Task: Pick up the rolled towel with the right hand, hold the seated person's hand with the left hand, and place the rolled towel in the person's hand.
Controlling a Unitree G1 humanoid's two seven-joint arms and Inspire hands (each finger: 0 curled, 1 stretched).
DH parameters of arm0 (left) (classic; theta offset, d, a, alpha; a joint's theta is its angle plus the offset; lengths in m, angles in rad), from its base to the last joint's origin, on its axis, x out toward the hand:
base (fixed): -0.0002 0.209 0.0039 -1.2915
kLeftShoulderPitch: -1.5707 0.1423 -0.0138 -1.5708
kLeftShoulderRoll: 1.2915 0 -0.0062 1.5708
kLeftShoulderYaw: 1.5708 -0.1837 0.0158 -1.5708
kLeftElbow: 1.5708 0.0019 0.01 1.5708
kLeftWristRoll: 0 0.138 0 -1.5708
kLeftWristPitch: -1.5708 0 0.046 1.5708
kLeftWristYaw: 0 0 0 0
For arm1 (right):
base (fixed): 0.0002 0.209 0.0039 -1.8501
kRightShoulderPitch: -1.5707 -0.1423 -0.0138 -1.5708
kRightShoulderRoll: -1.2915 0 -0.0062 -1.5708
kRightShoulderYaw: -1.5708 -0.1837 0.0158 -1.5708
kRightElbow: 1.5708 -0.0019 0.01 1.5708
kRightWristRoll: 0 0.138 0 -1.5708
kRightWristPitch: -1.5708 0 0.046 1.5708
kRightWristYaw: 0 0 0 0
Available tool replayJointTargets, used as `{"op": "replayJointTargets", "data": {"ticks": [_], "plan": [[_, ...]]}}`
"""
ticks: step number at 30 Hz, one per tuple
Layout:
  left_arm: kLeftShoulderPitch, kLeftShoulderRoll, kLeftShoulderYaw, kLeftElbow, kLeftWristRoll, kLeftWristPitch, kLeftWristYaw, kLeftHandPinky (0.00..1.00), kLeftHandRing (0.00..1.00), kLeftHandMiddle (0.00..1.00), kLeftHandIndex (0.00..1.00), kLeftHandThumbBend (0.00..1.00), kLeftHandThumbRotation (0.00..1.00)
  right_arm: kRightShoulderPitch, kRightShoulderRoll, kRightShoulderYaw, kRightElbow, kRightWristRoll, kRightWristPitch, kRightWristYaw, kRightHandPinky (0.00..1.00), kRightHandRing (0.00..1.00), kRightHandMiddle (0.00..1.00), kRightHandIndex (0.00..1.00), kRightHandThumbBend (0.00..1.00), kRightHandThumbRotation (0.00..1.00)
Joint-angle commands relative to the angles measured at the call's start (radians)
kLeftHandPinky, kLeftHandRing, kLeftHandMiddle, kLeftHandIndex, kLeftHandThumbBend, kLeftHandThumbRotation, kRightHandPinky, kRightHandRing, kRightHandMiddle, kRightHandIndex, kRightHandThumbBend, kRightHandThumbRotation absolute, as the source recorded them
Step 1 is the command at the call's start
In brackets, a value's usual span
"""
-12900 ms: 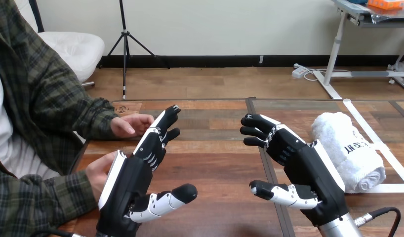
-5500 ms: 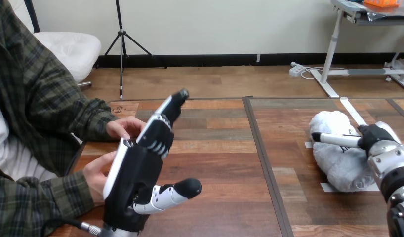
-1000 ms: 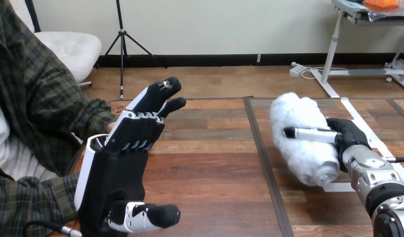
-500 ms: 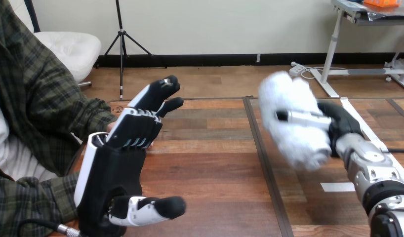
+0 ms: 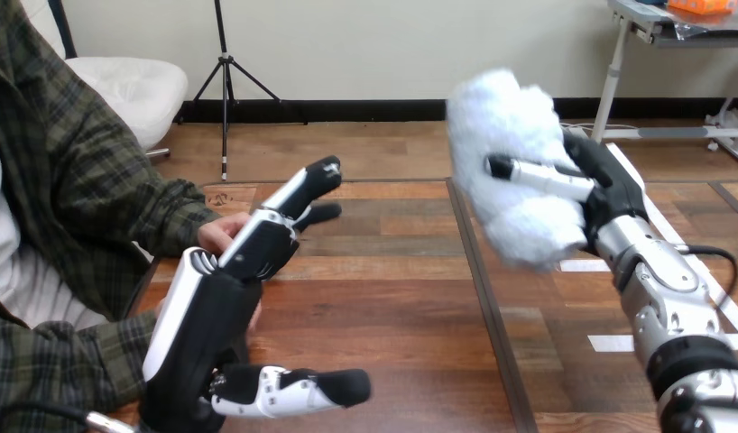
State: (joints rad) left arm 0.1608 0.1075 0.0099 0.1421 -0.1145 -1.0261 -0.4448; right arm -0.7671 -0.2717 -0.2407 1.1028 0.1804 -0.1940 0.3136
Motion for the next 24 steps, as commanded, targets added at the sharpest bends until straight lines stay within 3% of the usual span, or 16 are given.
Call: {"op": "replayJointTargets", "data": {"ticks": [1,4,9,13,19,24], "plan": [[-0.004,0.022,0.092,-0.097,0.154,0.04,0.076,0.8,0.89,0.93,0.89,1.0,0.48,0.022,0.041,-0.021,-0.143,0.051,-0.068,0.046,0.13,0.17,0.25,0.32,0.57,0.0],[0.012,0.038,0.092,-0.129,0.173,0.096,0.096,0.81,0.91,0.93,0.9,1.0,0.46,0.051,0.056,-0.015,-0.2,0.063,-0.056,0.053,0.13,0.17,0.25,0.32,0.59,0.0],[0.038,0.052,0.143,-0.176,0.304,0.136,0.153,0.84,0.92,0.93,0.91,1.0,0.46,0.103,0.087,-0.01,-0.293,0.088,-0.051,0.084,0.12,0.17,0.26,0.32,0.62,0.0],[0.049,0.077,0.151,-0.2,0.328,0.167,0.169,0.84,0.92,0.94,0.92,1.0,0.46,0.135,0.098,0.001,-0.34,0.09,-0.065,0.105,0.12,0.16,0.26,0.31,0.63,0.0],[0.062,0.108,0.2,-0.244,0.444,0.207,0.222,0.83,0.91,0.93,0.91,1.0,0.48,0.179,0.116,0.011,-0.407,0.1,-0.076,0.143,0.11,0.16,0.26,0.3,0.66,0.0],[0.068,0.149,0.209,-0.26,0.439,0.255,0.222,0.83,0.91,0.93,0.91,1.0,0.44,0.215,0.127,0.024,-0.469,0.084,-0.069,0.133,0.1,0.15,0.25,0.29,0.68,0.0]]}}
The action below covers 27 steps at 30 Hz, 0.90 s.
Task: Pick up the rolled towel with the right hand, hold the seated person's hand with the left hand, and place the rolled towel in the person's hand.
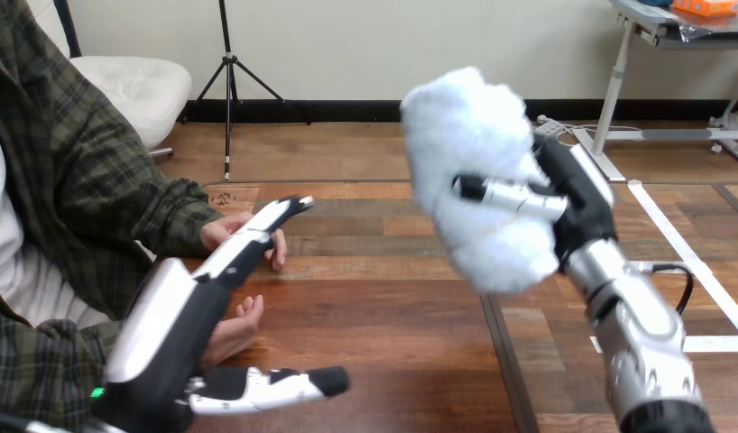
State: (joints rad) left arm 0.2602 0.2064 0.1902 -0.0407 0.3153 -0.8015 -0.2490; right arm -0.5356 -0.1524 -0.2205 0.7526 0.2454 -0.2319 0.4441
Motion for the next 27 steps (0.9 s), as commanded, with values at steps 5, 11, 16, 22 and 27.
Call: {"op": "replayJointTargets", "data": {"ticks": [5,11,16,22,27], "plan": [[-0.023,0.074,0.069,-0.123,0.13,0.083,0.072,0.84,0.91,0.91,0.91,1.0,0.45,0.012,0.015,0.011,-0.163,0.038,-0.032,0.027,0.1,0.14,0.25,0.29,0.69,0.0],[-0.024,0.129,0.089,-0.141,0.209,0.111,0.101,0.86,0.9,0.9,0.91,1.0,0.45,0.038,0.023,0.015,-0.197,0.047,-0.048,0.047,0.09,0.14,0.26,0.3,0.7,0.0],[-0.026,0.17,0.103,-0.149,0.244,0.15,0.113,0.86,0.89,0.89,0.9,1.0,0.44,0.059,0.025,0.018,-0.225,0.052,-0.044,0.063,0.09,0.14,0.27,0.3,0.71,0.0],[-0.032,0.222,0.106,-0.14,0.282,0.191,0.119,0.84,0.86,0.87,0.88,1.0,0.41,0.079,0.026,0.021,-0.25,0.052,-0.05,0.074,0.09,0.15,0.28,0.31,0.74,0.0],[-0.037,0.262,0.104,-0.125,0.298,0.234,0.114,0.84,0.86,0.87,0.88,1.0,0.41,0.096,0.022,0.028,-0.265,0.035,-0.08,0.076,0.1,0.16,0.28,0.32,0.75,0.0]]}}
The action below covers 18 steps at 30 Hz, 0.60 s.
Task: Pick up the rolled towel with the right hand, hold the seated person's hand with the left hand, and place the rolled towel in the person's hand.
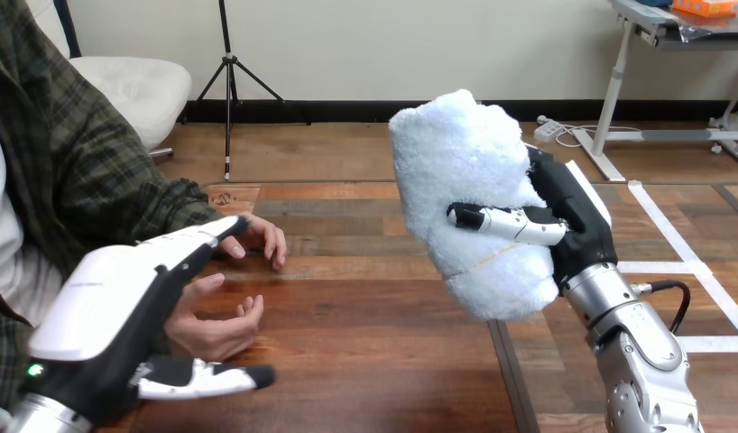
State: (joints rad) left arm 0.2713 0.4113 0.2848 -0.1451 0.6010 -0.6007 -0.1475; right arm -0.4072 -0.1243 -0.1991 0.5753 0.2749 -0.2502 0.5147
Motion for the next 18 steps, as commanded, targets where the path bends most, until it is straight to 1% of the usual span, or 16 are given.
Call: {"op": "replayJointTargets", "data": {"ticks": [1,4,6,9,12,15,18], "plan": [[-0.056,0.07,0.007,-0.003,0.015,0.032,0.017,0.84,0.86,0.87,0.88,1.0,0.4,-0.028,-0.007,0.007,-0.094,0.008,-0.06,0.007,0.1,0.16,0.28,0.32,0.76,0.0],[-0.064,0.092,0.0,0.019,0.018,0.033,0.029,0.83,0.85,0.87,0.87,1.0,0.39,-0.02,-0.006,0.007,-0.108,0.015,-0.054,0.007,0.1,0.16,0.28,0.33,0.77,0.0],[-0.069,0.107,-0.003,0.035,0.033,0.04,0.04,0.83,0.84,0.86,0.87,1.0,0.39,-0.012,-0.008,0.009,-0.121,0.016,-0.054,0.012,0.1,0.16,0.28,0.33,0.77,0.0],[-0.081,0.132,-0.009,0.067,0.037,0.051,0.043,0.82,0.83,0.85,0.87,1.0,0.39,0.002,-0.01,0.009,-0.142,0.025,-0.057,0.027,0.1,0.16,0.29,0.34,0.76,0.0],[-0.085,0.15,-0.016,0.068,0.04,0.085,0.022,0.82,0.82,0.85,0.87,1.0,0.37,0.016,-0.008,0.007,-0.173,0.039,-0.04,0.034,0.1,0.16,0.29,0.34,0.75,0.0],[-0.101,0.171,-0.026,0.105,0.05,0.073,0.051,0.8,0.81,0.85,0.86,1.0,0.35,0.031,-0.006,0.006,-0.202,0.052,-0.034,0.047,0.11,0.16,0.3,0.34,0.74,0.0],[-0.109,0.186,-0.035,0.122,0.049,0.084,0.046,0.79,0.81,0.84,0.85,1.0,0.33,0.044,-0.012,0.007,-0.227,0.063,-0.029,0.065,0.1,0.16,0.3,0.34,0.73,0.0]]}}
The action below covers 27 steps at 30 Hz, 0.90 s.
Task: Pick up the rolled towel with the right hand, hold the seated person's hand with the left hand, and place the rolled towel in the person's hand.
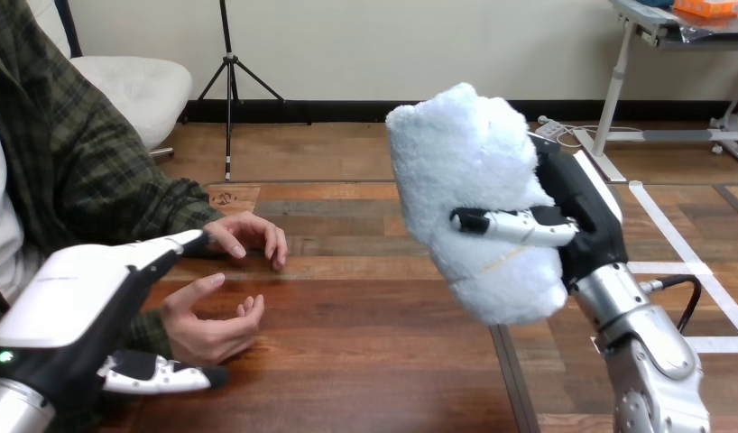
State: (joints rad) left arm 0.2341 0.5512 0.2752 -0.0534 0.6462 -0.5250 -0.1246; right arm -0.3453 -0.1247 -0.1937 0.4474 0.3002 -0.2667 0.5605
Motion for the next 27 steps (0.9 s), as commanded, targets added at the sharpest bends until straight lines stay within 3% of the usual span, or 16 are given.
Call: {"op": "replayJointTargets", "data": {"ticks": [1,3,6,18,24,27], "plan": [[-0.076,0.052,-0.029,0.035,0.001,0.019,0.013,0.79,0.81,0.84,0.85,1.0,0.32,-0.012,-0.014,0.003,-0.113,0.039,-0.01,0.021,0.1,0.16,0.29,0.34,0.73,0.0],[-0.078,0.059,-0.034,0.039,-0.005,0.032,0.002,0.77,0.81,0.84,0.85,1.0,0.31,-0.003,-0.017,0.004,-0.13,0.04,-0.006,0.021,0.1,0.16,0.29,0.33,0.73,0.0],[-0.09,0.072,-0.044,0.072,0.015,0.018,0.043,0.75,0.8,0.84,0.85,1.0,0.3,0.009,-0.023,0.005,-0.153,0.04,-0.011,0.027,0.1,0.16,0.28,0.33,0.73,0.0],[-0.135,0.117,-0.084,0.158,0.046,0.042,0.078,0.7,0.79,0.83,0.84,1.0,0.29,0.063,-0.045,-0.004,-0.265,0.053,-0.01,0.046,0.1,0.17,0.28,0.34,0.75,0.0],[-0.165,0.138,-0.107,0.214,0.057,0.045,0.1,0.71,0.8,0.83,0.83,1.0,0.26,0.094,-0.043,-0.012,-0.347,0.127,0.043,0.053,0.11,0.18,0.3,0.35,0.76,0.0],[-0.18,0.147,-0.12,0.248,0.078,0.041,0.134,0.72,0.8,0.82,0.83,1.0,0.24,0.11,-0.045,-0.013,-0.385,0.133,0.049,0.037,0.11,0.19,0.31,0.35,0.77,0.0]]}}
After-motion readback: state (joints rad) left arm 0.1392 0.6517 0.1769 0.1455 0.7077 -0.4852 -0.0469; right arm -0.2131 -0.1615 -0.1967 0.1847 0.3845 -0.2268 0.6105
